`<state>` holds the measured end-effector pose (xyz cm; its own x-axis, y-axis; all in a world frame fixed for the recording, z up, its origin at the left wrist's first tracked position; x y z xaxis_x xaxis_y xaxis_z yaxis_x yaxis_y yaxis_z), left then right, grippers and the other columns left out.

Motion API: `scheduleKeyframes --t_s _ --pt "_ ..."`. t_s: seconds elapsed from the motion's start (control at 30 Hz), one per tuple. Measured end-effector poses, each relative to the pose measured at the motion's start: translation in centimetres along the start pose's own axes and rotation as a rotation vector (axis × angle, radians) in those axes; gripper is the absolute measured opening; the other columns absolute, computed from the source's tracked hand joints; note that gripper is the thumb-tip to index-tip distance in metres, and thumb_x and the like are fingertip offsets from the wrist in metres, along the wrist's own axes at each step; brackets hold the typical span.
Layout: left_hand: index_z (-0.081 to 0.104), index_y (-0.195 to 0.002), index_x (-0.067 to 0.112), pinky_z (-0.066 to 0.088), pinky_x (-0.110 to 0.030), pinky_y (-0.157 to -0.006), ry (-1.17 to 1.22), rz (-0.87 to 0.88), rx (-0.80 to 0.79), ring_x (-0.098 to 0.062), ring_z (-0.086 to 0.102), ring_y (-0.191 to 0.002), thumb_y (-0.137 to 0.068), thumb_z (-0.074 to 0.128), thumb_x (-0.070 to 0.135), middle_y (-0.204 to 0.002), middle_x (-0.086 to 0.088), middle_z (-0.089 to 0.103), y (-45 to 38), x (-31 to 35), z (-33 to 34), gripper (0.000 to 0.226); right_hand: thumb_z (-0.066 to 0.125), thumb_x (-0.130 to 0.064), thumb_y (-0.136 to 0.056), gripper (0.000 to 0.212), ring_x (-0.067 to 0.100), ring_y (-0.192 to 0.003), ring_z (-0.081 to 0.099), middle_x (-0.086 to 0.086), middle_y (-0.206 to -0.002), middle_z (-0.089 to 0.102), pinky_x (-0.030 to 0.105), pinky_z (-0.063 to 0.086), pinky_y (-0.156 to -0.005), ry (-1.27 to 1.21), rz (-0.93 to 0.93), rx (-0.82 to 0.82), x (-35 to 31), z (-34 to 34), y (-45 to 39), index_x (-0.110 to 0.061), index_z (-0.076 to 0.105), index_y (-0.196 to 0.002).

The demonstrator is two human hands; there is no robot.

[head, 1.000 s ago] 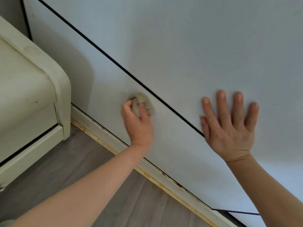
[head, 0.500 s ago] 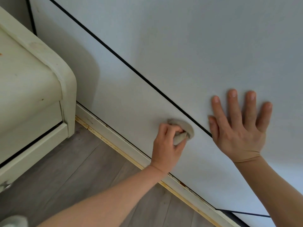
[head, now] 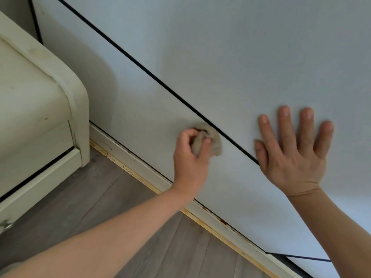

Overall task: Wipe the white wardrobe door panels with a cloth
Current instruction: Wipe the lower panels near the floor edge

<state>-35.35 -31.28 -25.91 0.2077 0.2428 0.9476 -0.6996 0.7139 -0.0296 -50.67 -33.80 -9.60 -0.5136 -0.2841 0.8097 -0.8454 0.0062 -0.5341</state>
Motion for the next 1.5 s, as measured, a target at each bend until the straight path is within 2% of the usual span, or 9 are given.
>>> scheduleKeyframes --t_s 0.27,0.37,0.53,0.77,0.9,1.0,1.27,1.4,1.5 --pt "0.038 -0.129 0.006 0.051 -0.042 -0.092 -0.227 -0.679 0.249 -0.033 0.063 -0.11 -0.108 0.037 0.025 -0.119 -0.017 0.061 -2.0 -15.0 -11.3 0.028 0.046 -0.041 -0.103 0.057 0.043 -0.155 0.016 0.019 -0.162 0.034 0.058 0.007 -0.125 0.004 -0.019 0.002 0.7 -0.2 1.6 -0.012 0.047 -0.152" --pt "0.041 -0.11 0.015 0.06 -0.044 -0.069 -0.05 -0.446 0.165 -0.027 0.068 -0.071 -0.105 0.042 0.023 -0.089 -0.015 0.068 -2.0 -9.4 -6.8 0.01 0.045 -0.041 -0.103 0.057 0.043 -0.155 0.014 0.019 -0.163 0.032 0.058 0.007 -0.125 0.018 -0.03 -0.003 0.9 -0.2 1.9 -0.011 0.047 -0.152" --pt "0.051 -0.107 0.027 0.058 -0.039 -0.082 0.026 0.083 0.024 -0.017 0.064 -0.103 -0.093 0.06 0.039 -0.11 0.0 0.062 -1.1 3.2 0.5 0.021 0.044 -0.04 -0.104 0.057 0.043 -0.155 0.013 0.019 -0.164 0.029 0.059 0.006 -0.125 0.008 -0.032 -0.015 1.4 -0.4 2.8 -0.011 0.048 -0.152" --pt "0.039 -0.111 0.021 0.055 -0.031 -0.072 -0.125 -0.389 0.379 -0.032 0.067 -0.098 -0.105 0.041 0.033 -0.111 -0.009 0.059 -3.3 -10.4 -9.5 0.013 0.046 -0.041 -0.104 0.056 0.044 -0.155 0.014 0.02 -0.163 0.03 0.059 0.006 -0.125 0.006 -0.026 -0.021 2.0 -0.3 3.9 -0.011 0.049 -0.151" --pt "0.047 -0.105 0.035 0.058 -0.054 -0.084 -0.062 -0.119 0.178 -0.029 0.067 -0.101 -0.092 0.05 0.051 -0.112 -0.004 0.062 -3.0 -4.7 -5.0 0.021 0.043 -0.042 -0.104 0.057 0.044 -0.155 0.014 0.019 -0.164 0.029 0.059 0.006 -0.124 0.023 -0.024 -0.015 2.2 -0.3 4.0 -0.011 0.047 -0.152" --pt "0.053 -0.108 0.026 0.058 -0.04 -0.083 -0.021 0.148 -0.032 -0.019 0.064 -0.104 -0.096 0.06 0.038 -0.11 -0.002 0.062 -1.1 3.1 1.3 0.019 0.043 -0.042 -0.104 0.058 0.043 -0.155 0.014 0.019 -0.164 0.03 0.059 0.008 -0.124 0.013 -0.026 -0.033 2.3 -0.3 4.3 -0.012 0.046 -0.153" --pt "0.039 -0.108 0.016 0.048 -0.024 -0.062 -0.097 -0.209 0.447 0.007 0.058 -0.069 -0.108 0.041 0.025 -0.089 0.01 0.054 -5.2 -5.3 -10.8 0.009 0.041 -0.042 -0.105 0.056 0.045 -0.153 0.019 0.02 -0.163 0.031 0.06 0.011 -0.123 0.021 -0.031 -0.018 2.8 -0.6 5.1 -0.011 0.048 -0.152" --pt "0.045 -0.105 0.025 0.052 -0.023 -0.054 0.003 -0.144 0.209 -0.027 0.067 -0.082 -0.105 0.048 0.026 -0.105 -0.013 0.064 -3.9 -4.2 -6.4 0.004 0.043 -0.041 -0.104 0.056 0.046 -0.153 0.019 0.021 -0.162 0.032 0.06 0.009 -0.123 0.013 -0.036 -0.019 3.1 -0.6 5.6 -0.009 0.049 -0.15" --pt "0.054 -0.105 0.021 0.056 -0.028 -0.075 -0.035 0.072 -0.058 -0.014 0.064 -0.096 -0.098 0.063 0.026 -0.109 -0.004 0.063 -1.2 1.5 0.6 0.013 0.043 -0.041 -0.104 0.057 0.046 -0.153 0.017 0.022 -0.162 0.032 0.06 0.011 -0.122 -0.016 -0.046 -0.049 3.3 -0.6 5.8 -0.008 0.05 -0.15"
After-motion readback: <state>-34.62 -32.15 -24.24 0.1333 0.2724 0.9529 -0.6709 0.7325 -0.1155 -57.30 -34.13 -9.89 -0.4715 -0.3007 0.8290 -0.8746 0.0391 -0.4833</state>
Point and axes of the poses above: each hand's wrist, its own y-axis away from the middle knuckle, its own z-axis out of the palm, x = y × z, the point moved 10 cm from there along -y, towards the middle knuckle
